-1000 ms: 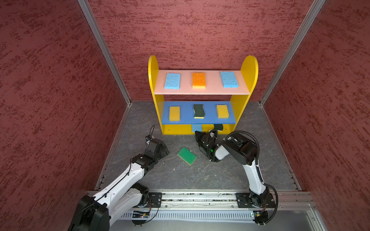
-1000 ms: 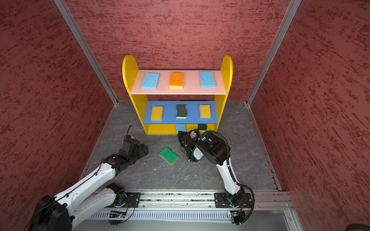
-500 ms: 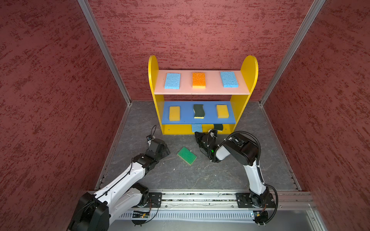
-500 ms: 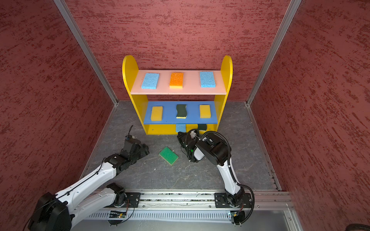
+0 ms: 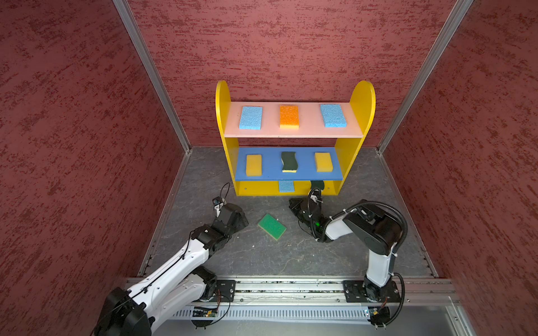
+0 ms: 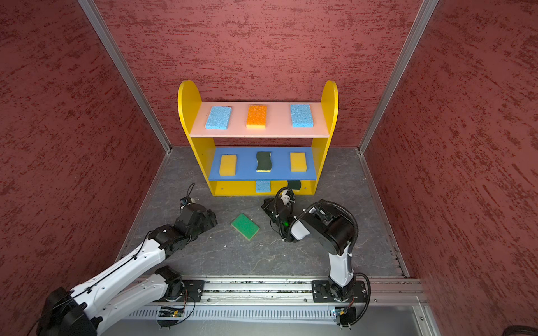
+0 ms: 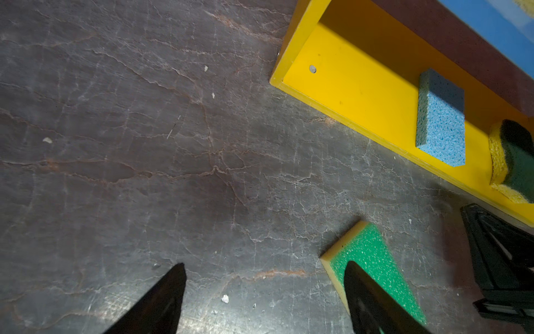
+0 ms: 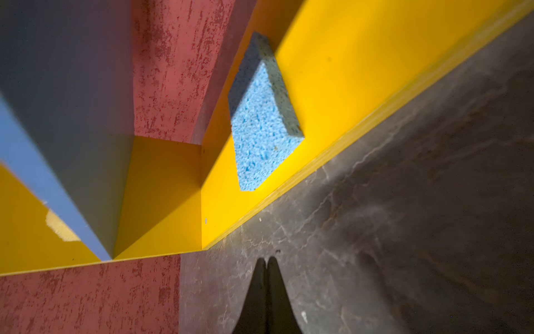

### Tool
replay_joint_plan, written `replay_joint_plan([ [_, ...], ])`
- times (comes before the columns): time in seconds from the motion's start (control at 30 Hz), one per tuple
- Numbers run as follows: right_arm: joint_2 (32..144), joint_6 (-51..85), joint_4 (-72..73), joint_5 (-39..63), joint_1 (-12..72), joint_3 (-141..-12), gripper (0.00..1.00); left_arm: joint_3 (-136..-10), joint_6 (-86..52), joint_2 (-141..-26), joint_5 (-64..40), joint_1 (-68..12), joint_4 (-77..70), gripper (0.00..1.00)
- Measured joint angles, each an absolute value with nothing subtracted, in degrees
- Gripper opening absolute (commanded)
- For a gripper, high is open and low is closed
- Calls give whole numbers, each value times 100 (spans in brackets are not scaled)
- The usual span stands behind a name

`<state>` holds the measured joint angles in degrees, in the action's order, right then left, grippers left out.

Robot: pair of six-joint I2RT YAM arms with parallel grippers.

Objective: Arrange cleaning sponges on a shelf
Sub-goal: Move the cleaning sponge to the shelf.

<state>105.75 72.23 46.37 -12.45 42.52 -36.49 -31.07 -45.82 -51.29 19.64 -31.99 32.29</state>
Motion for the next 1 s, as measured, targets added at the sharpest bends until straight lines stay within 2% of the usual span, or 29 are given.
replay_joint_plan([
  [0.3,9041,6064,2862,-1245,4276,-3599,14,-3409,-4880,-5015,2309,-3710,3787,89],
  [0.53,8171,5483,1527,-1385,4294,-3540,27,-3459,-5229,-4969,2495,-4154,4195,90],
  [0.8,7026,4939,292,-1887,4296,-3452,34,-3839,-5778,-5240,2893,-4781,4606,91],
  [1.0,6302,4775,-246,-2198,4278,-3197,48,-3859,-6287,-5505,3020,-5146,4654,93],
])
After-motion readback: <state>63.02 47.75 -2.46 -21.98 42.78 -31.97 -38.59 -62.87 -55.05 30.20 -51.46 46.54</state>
